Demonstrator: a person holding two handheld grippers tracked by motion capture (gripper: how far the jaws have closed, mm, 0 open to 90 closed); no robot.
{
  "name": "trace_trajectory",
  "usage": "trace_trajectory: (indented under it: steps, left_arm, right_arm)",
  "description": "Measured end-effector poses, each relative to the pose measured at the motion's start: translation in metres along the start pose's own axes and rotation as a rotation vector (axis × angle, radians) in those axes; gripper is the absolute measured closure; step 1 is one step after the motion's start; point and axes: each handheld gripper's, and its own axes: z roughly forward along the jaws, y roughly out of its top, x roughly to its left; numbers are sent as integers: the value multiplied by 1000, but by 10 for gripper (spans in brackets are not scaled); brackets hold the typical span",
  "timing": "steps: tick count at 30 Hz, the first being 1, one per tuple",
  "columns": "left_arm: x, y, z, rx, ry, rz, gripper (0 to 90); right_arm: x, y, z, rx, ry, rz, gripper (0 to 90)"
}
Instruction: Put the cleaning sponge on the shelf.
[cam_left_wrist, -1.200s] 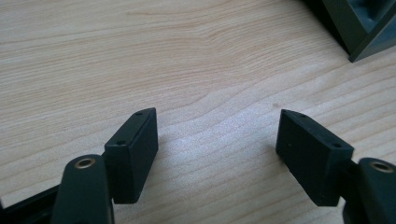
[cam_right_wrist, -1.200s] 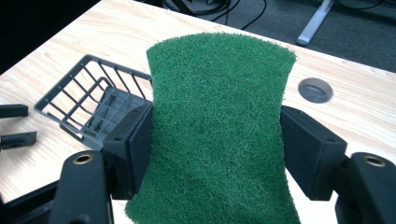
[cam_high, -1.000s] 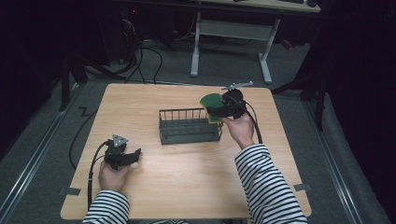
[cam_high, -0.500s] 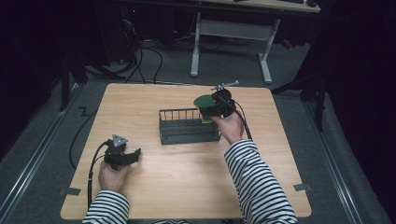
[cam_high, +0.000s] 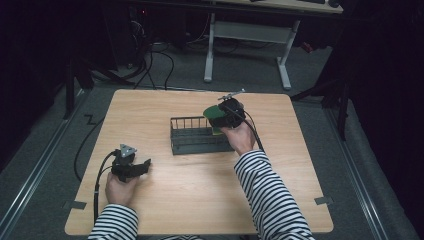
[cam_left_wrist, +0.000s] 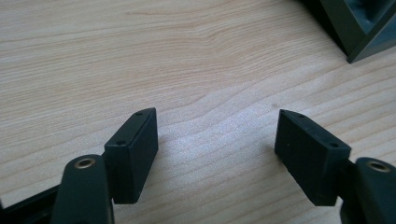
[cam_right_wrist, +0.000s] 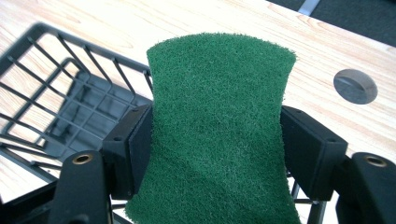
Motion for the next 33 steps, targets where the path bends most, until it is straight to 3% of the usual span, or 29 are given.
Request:
trace_trajectory:
  steps: [3,20,33]
  left_arm:
    - [0,0,0,2,2,3,307]
    - [0,0,0,2,4,4,307]
    - [0,0,0,2,3,4,308]
  right_arm:
    - [5,-1,2,17,-27,-42,306]
    - [2,-10,6,11,-8,-17,309]
    - [5,-14,8,36,-35,-49,310]
